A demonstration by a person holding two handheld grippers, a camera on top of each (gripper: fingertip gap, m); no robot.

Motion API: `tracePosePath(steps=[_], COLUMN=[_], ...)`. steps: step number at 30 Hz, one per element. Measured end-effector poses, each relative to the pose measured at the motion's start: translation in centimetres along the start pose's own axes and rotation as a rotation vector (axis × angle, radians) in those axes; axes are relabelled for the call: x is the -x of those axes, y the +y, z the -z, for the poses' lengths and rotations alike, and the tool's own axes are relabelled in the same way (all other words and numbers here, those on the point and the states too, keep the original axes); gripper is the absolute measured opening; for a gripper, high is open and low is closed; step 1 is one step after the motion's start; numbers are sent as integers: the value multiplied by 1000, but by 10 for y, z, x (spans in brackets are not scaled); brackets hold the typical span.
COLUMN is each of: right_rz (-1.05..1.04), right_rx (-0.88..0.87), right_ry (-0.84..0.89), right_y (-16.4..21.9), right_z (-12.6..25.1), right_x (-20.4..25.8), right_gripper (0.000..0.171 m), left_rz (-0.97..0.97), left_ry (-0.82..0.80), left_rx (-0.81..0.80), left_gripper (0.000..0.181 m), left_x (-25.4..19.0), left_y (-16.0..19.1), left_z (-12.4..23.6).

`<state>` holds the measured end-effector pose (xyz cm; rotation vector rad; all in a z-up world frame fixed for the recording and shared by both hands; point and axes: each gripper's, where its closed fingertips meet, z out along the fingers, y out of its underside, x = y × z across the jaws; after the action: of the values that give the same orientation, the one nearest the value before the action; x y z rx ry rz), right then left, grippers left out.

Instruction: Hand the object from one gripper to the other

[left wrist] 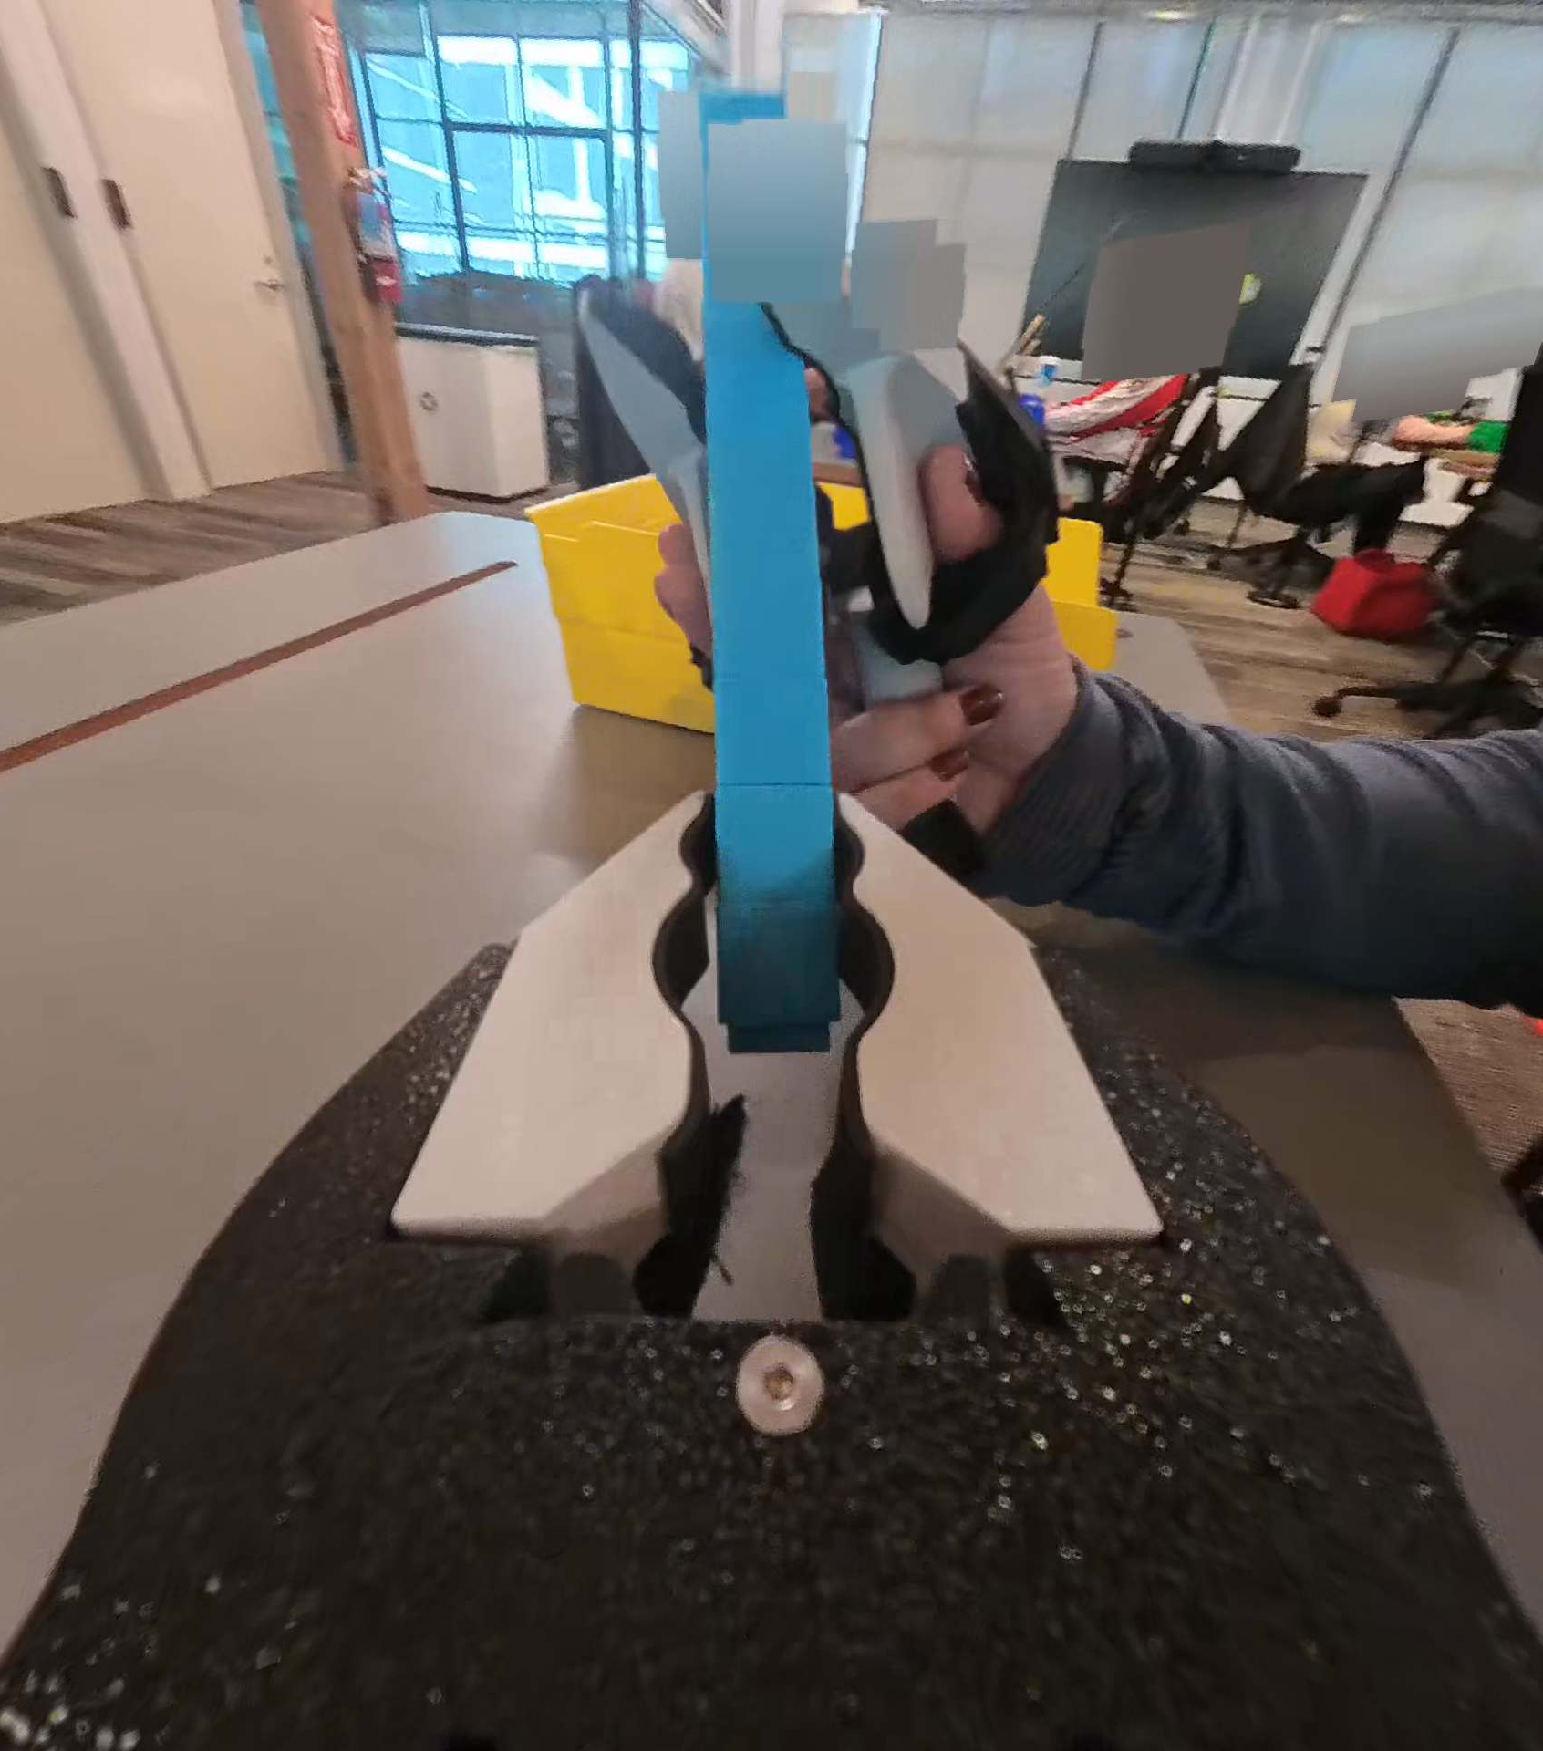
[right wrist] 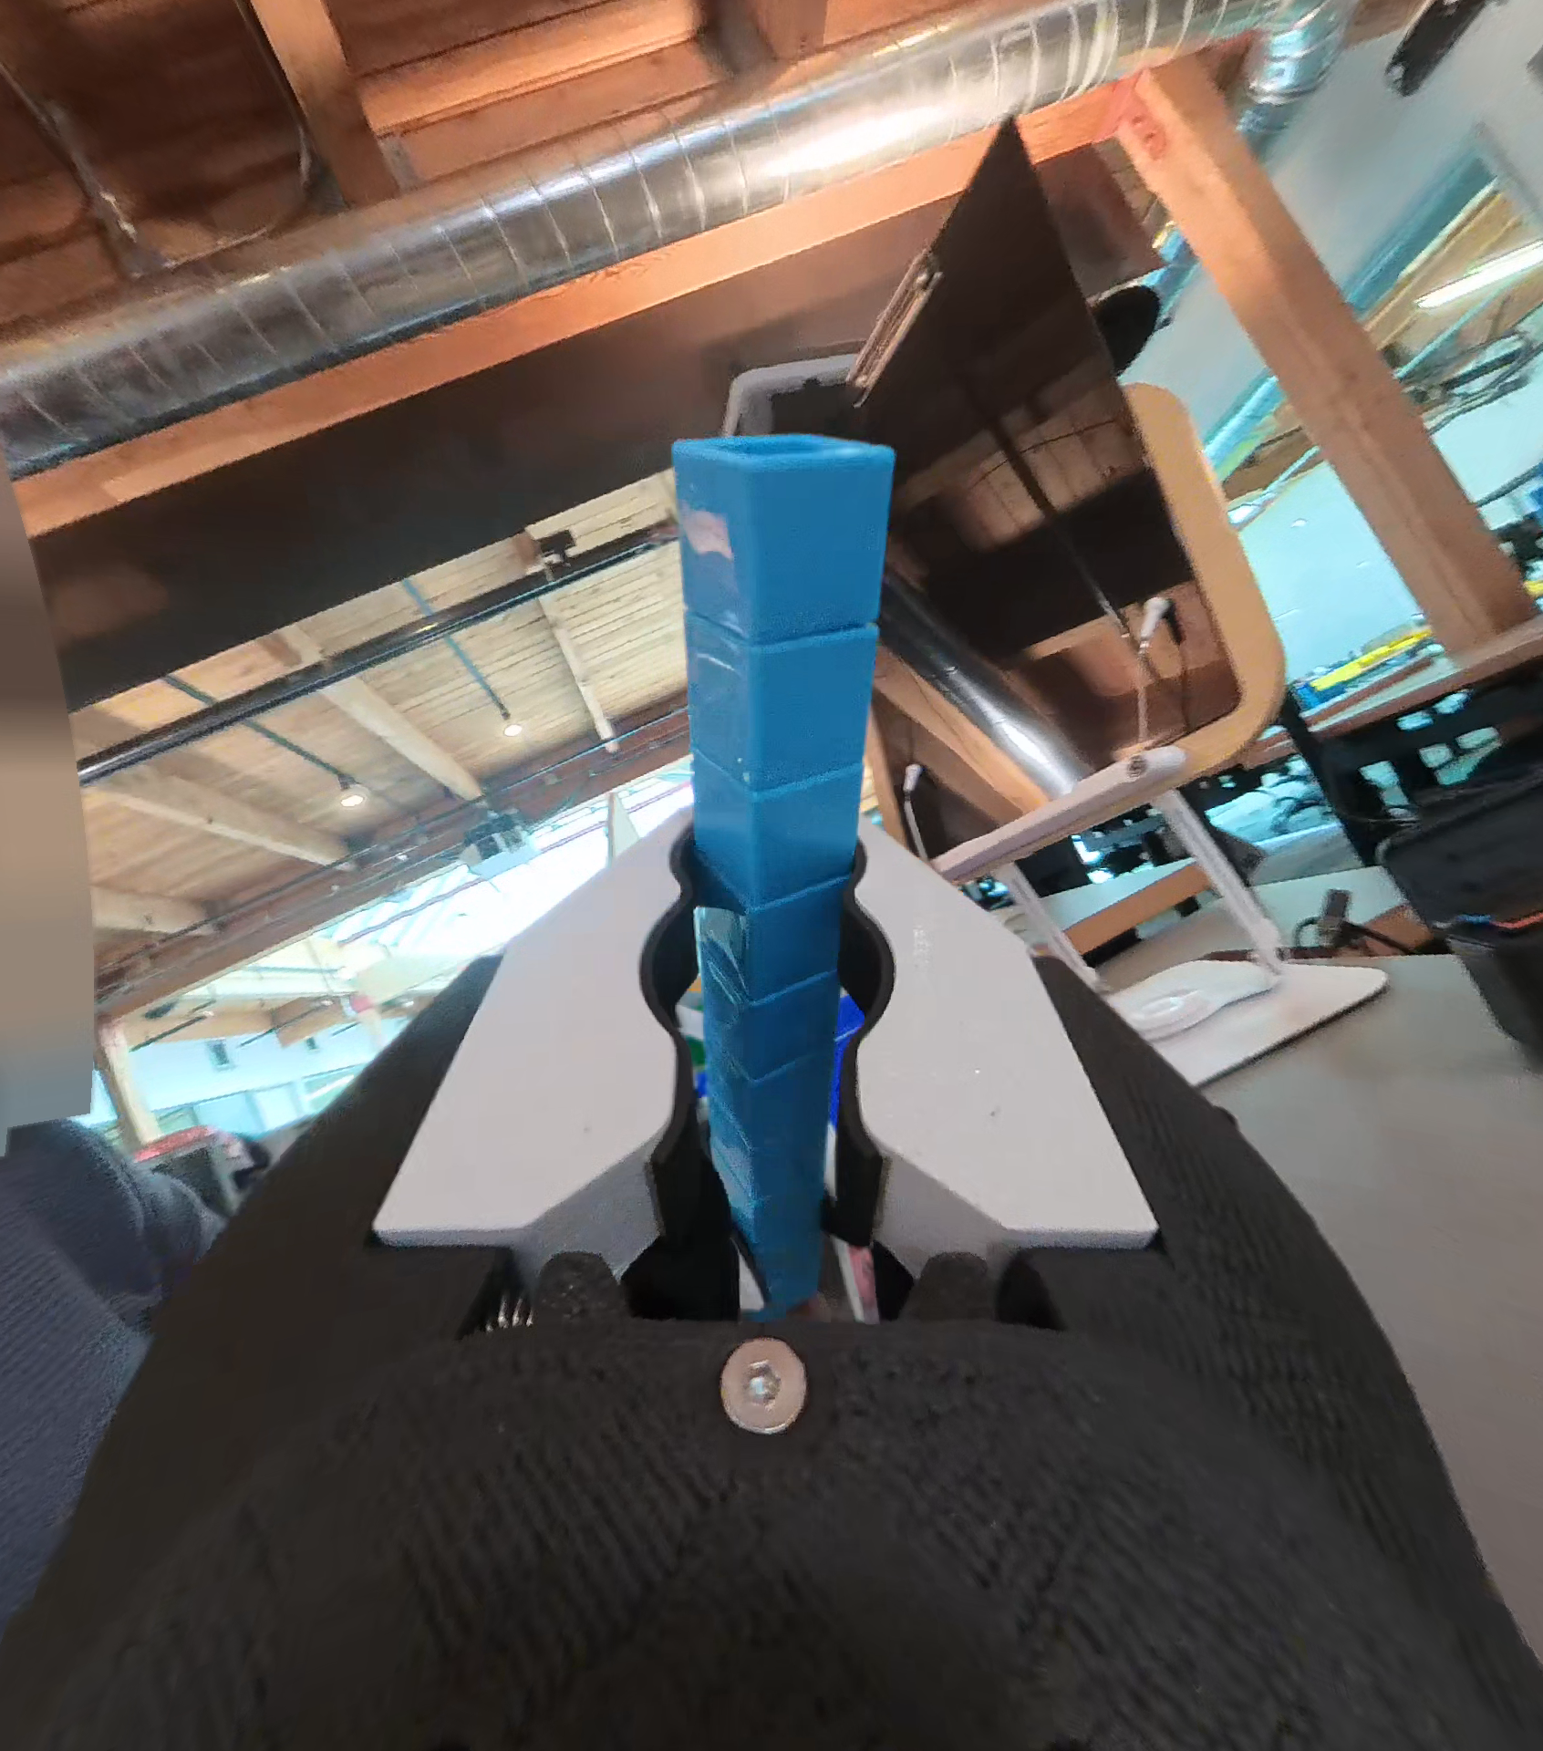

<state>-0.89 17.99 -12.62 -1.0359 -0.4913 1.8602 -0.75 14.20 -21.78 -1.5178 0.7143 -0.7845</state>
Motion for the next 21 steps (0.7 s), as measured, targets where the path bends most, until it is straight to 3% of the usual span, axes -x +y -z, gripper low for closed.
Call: tracePosePath(steps=[5,10,14,17,19,20,21], right_rz=[-53,-185,-233,-303,-327,-325,-313], right_rx=[30,40,35,4,8,10,13], right_ry=[182,242,279,302,284,266,244], right_y=[7,18,20,19,19,18,17], right_z=[3,4,8,13,13,12,11], right_x=[-30,-42,-48,-54,-54,-51,-48], right_gripper=[68,70,57,30,27,26,23], left_rz=[-235,-972,-1571,-1634,-1529,-1415,-1261], left_ry=[-267,-692,-812,-811,-779,-731,-655], left_rx=[-54,148,289,304,274,242,191], left_gripper=[19,20,20,21,21,27,52], left_x=[28,53,40,36,37,37,33], left_y=[-17,-23,-25,-22,-19,-16,-12], left_z=[16,34,27,22,20,18,14])
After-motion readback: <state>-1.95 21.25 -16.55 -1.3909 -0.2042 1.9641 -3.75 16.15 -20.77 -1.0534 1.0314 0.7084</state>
